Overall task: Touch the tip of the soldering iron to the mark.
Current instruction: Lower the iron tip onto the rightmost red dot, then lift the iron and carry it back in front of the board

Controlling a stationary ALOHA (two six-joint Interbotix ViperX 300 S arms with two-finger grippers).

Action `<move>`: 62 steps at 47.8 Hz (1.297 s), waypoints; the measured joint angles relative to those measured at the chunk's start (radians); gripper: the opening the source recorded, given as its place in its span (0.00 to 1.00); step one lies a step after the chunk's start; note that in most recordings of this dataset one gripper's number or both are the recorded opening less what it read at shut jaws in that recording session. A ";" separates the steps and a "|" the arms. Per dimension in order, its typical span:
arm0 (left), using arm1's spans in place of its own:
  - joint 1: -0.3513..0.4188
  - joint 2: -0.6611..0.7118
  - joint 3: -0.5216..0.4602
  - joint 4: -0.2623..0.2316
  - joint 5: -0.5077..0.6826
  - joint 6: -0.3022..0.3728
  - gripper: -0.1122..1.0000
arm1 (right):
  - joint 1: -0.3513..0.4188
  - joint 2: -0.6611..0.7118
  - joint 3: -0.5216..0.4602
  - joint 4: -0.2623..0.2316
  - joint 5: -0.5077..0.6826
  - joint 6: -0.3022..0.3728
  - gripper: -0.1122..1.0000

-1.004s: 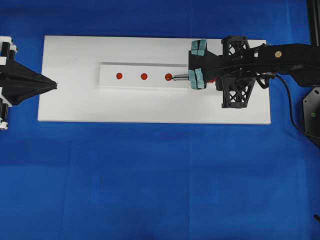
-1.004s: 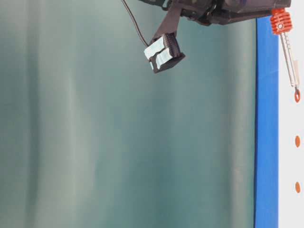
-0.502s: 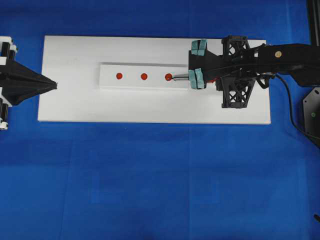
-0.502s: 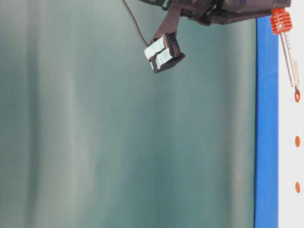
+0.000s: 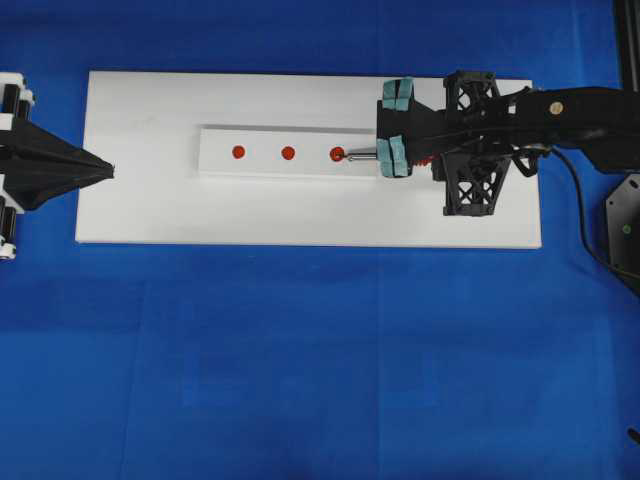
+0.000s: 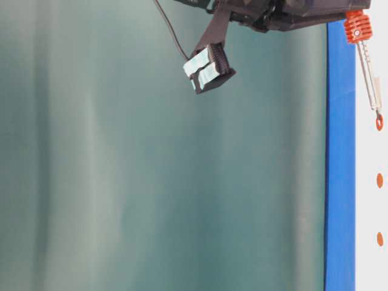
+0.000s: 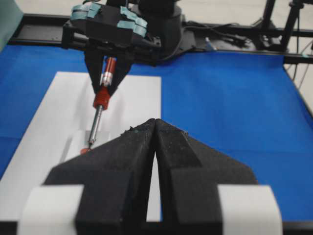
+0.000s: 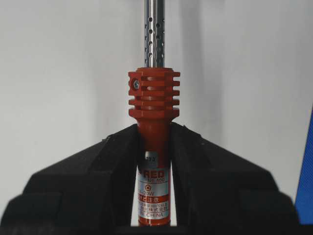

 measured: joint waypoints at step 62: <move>-0.002 0.000 0.000 0.000 -0.002 -0.012 0.10 | 0.100 -0.230 -0.167 0.000 0.258 0.097 0.16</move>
